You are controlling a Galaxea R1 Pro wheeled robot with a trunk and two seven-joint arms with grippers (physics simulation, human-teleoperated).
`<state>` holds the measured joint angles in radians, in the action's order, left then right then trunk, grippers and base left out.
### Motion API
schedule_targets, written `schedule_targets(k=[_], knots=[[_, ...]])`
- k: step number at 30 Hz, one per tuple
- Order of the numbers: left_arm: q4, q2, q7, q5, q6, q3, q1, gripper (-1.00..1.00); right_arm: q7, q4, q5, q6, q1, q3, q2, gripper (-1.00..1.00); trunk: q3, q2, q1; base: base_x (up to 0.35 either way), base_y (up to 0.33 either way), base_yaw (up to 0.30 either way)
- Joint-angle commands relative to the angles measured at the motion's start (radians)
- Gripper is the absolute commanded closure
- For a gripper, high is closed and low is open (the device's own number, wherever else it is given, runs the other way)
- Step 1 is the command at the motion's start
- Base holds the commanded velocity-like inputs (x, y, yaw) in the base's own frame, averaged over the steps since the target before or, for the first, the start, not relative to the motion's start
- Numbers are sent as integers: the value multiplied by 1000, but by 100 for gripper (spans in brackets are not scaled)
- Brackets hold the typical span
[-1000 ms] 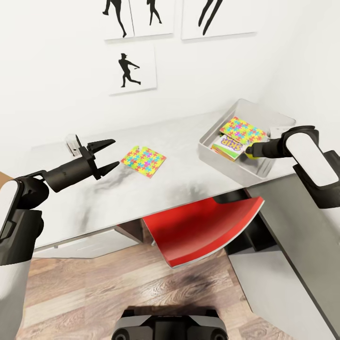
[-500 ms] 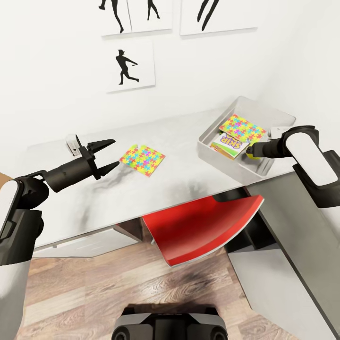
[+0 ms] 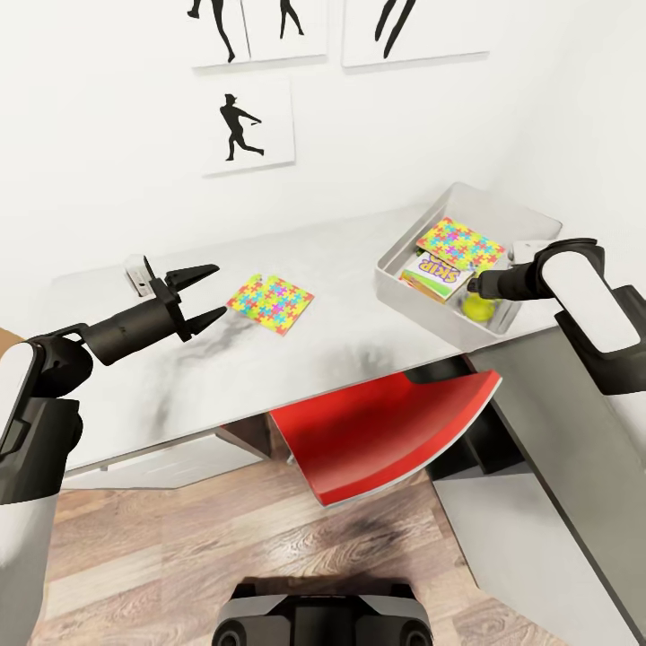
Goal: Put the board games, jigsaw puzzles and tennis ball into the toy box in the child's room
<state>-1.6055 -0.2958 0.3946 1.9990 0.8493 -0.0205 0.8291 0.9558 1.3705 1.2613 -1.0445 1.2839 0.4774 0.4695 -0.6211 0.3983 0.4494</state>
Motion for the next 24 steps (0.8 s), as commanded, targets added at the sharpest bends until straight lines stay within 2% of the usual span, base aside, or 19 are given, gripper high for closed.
schedule_targets(k=[1, 19, 24], knots=[[-1, 0, 10, 10, 2, -1, 1, -100, 10, 1, 9, -3, 2, 3, 1, -100, -1, 2, 1, 0, 0, 0], [-1, 0, 10, 10, 1, -1, 1, -100, 10, 1, 9, -3, 3, 4, 0, -100, -1, 2, 1, 0, 0, 0], [-1, 0, 10, 10, 1, -5, -1, -100, 5, 26, 10, -3, 11, 1, 9, -100, -1, 2, 1, 0, 0, 0]])
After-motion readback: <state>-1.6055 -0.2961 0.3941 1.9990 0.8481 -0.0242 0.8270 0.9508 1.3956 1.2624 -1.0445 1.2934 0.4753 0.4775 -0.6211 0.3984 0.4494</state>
